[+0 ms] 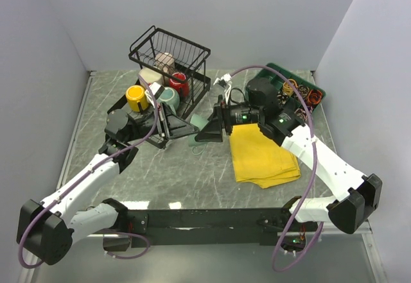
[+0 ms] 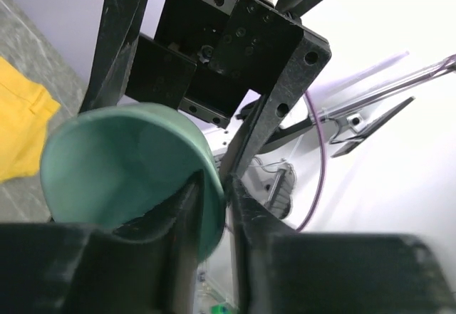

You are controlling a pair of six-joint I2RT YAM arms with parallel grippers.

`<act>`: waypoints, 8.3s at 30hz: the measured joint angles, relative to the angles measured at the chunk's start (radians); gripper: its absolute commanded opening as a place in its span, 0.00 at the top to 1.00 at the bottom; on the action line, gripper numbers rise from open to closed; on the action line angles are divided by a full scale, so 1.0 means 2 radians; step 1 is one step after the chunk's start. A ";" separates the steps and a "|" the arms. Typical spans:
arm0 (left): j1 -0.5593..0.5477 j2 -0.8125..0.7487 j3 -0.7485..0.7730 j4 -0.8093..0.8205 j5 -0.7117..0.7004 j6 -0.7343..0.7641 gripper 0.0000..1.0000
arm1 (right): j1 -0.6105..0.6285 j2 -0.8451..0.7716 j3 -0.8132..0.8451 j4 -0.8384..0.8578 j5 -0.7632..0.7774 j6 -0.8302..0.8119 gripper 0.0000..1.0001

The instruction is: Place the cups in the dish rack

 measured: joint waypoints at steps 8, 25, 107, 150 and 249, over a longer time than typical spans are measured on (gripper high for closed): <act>-0.006 -0.018 0.037 -0.084 -0.034 0.050 0.22 | -0.038 -0.017 -0.051 0.066 -0.034 0.053 0.91; -0.062 -0.163 0.083 -0.343 -0.233 0.455 0.04 | -0.126 -0.091 -0.115 0.112 -0.004 0.122 0.92; -0.282 -0.035 -0.077 -0.125 -0.435 1.047 0.03 | -0.187 -0.021 -0.169 0.024 0.037 0.291 0.93; -0.284 0.073 -0.037 -0.077 -0.441 1.121 0.73 | -0.161 -0.003 -0.198 0.073 0.018 0.356 0.93; -0.002 0.154 -0.214 0.186 -0.714 0.590 0.99 | -0.393 0.077 -0.087 -0.515 -0.240 -0.837 0.00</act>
